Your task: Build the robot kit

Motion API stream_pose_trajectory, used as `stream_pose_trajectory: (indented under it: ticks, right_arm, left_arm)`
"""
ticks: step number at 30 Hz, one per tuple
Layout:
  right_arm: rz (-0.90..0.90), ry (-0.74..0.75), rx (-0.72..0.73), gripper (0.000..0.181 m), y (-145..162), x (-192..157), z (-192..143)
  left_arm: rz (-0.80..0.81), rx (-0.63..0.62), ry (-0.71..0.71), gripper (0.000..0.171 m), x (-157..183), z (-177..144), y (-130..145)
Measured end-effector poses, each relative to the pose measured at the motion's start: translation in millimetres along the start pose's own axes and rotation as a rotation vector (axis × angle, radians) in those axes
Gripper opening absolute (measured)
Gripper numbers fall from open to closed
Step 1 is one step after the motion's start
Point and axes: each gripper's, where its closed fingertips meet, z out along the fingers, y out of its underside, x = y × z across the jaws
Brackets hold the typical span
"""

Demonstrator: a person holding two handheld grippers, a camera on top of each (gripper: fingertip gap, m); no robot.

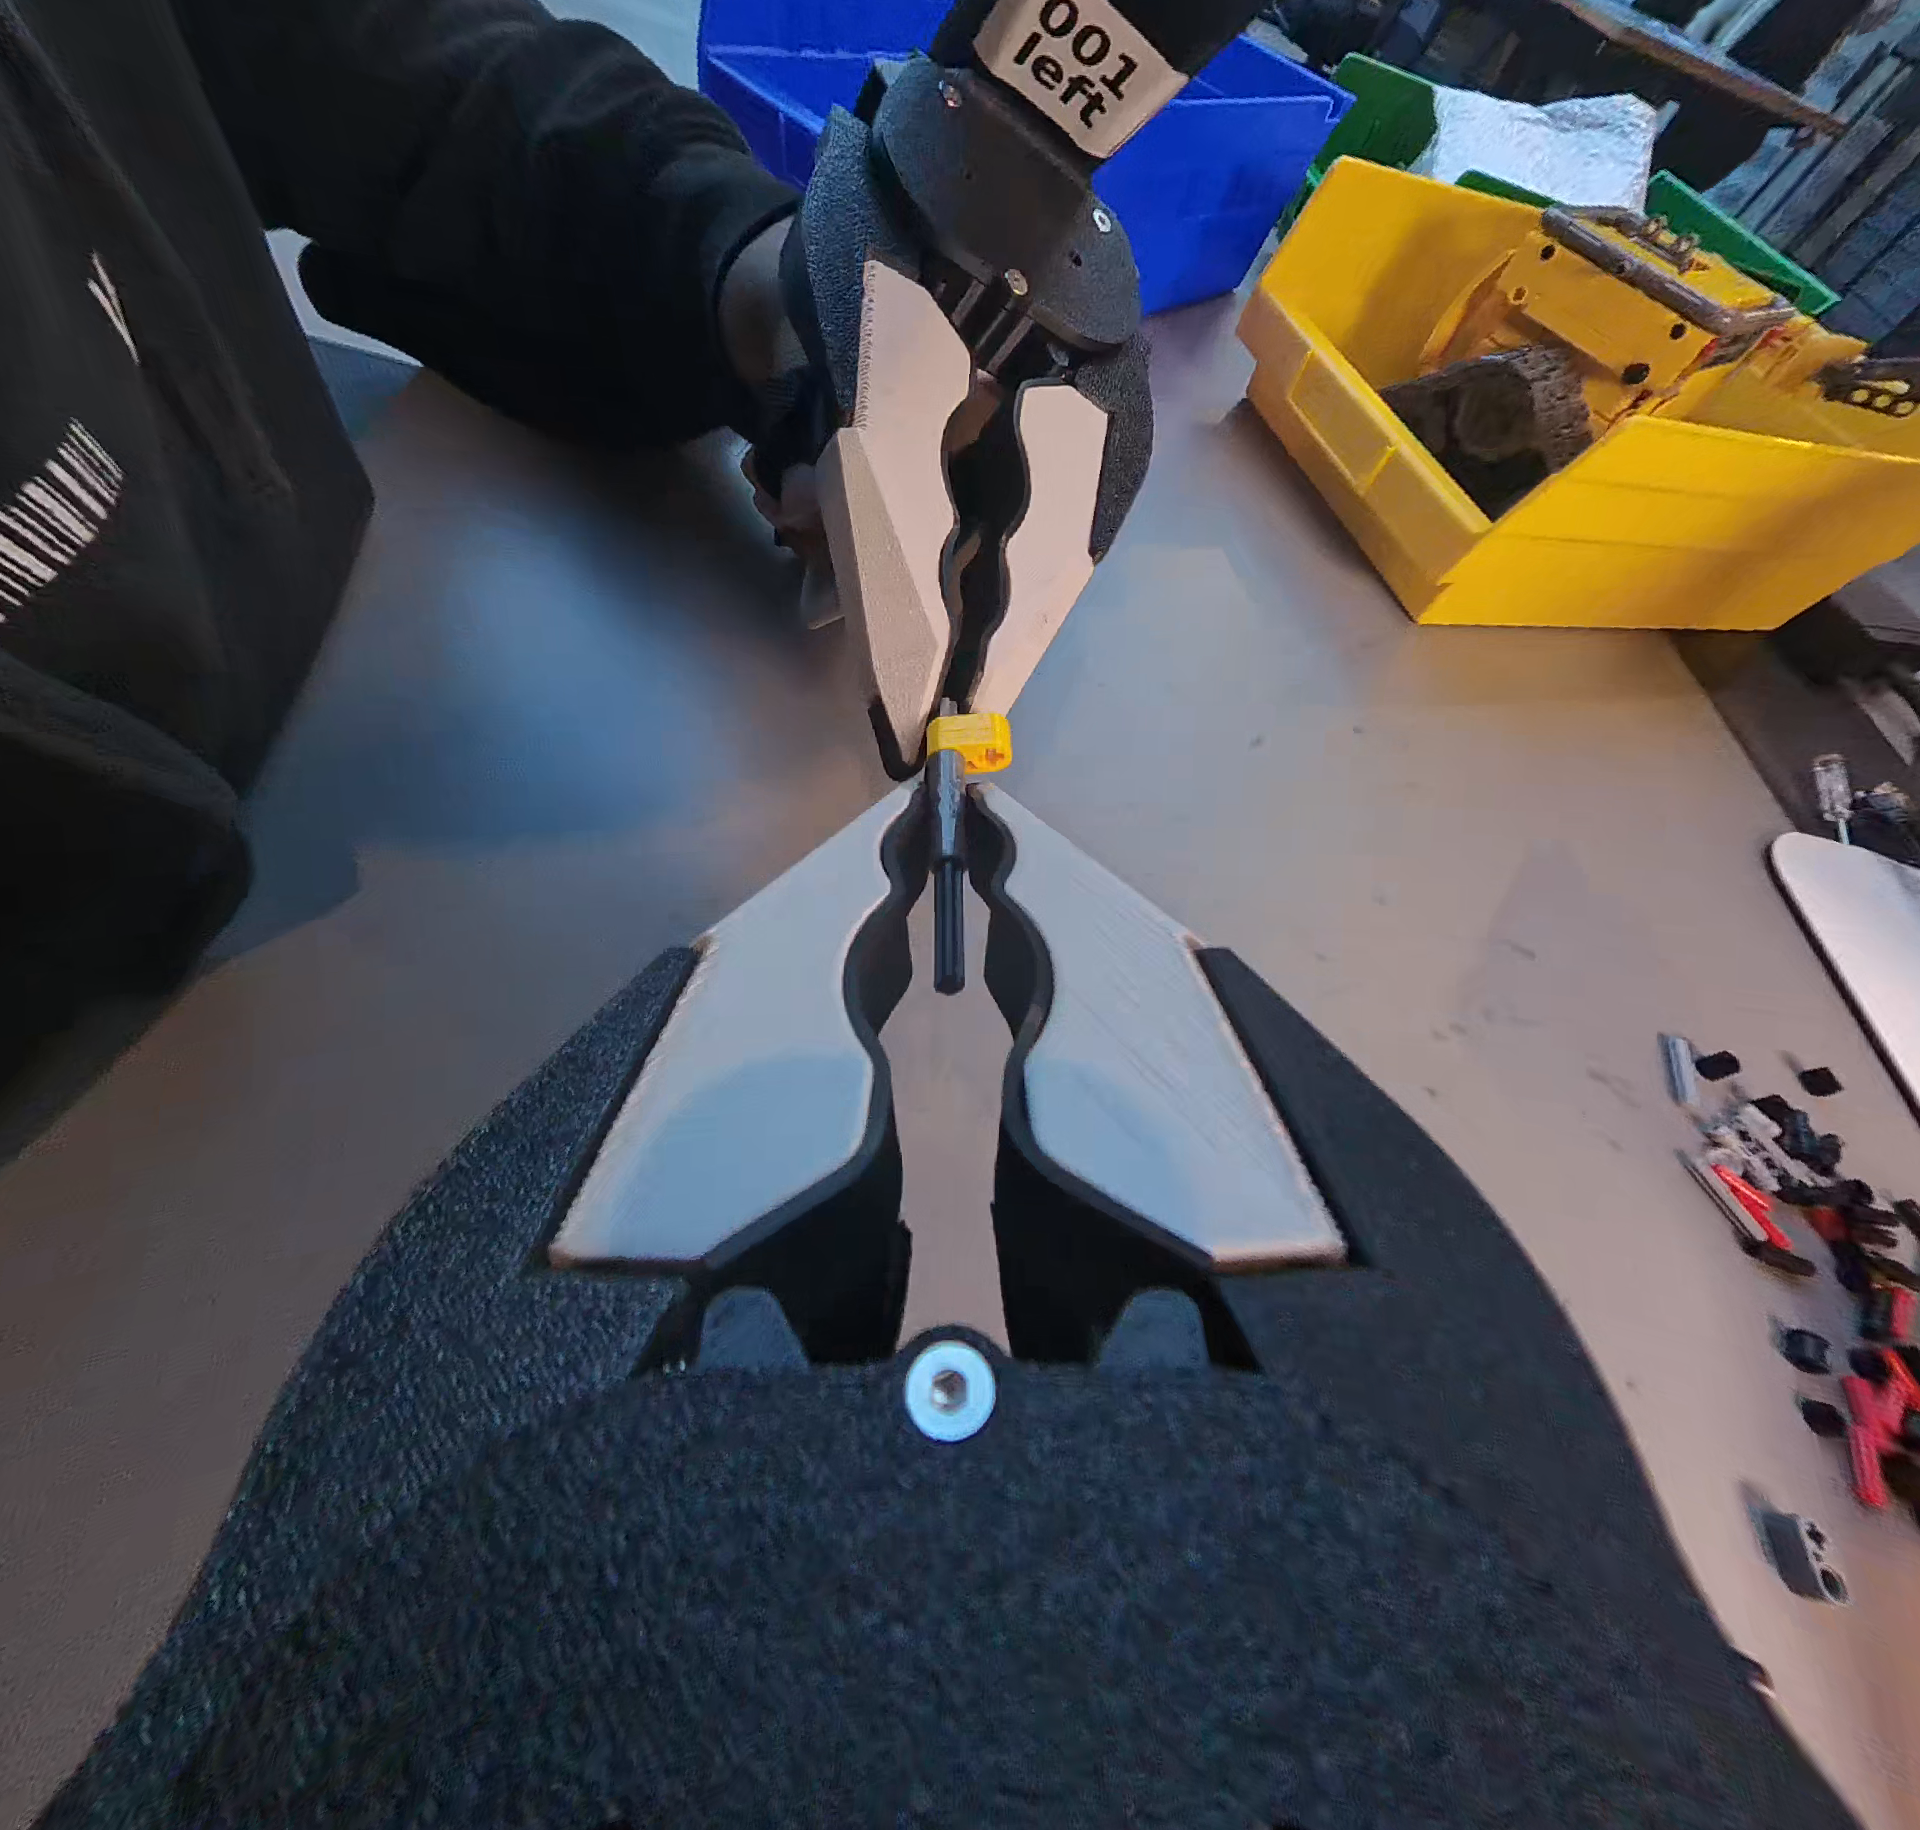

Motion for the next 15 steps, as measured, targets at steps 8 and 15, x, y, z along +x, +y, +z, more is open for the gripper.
stream_pose_trajectory:
  ticks: [8,15]
  right_arm:
    - [0.117,-0.049,-0.034,0.005,5.7,-0.7,0.3]
    - [0.231,-0.092,-0.183,0.005,36.4,-2.0,0.0]
  left_arm:
    - [0.033,-0.022,-0.039,0.003,-4.1,1.6,2.5]
    - [0.181,-0.065,-0.173,0.011,-16.9,-1.7,5.6]
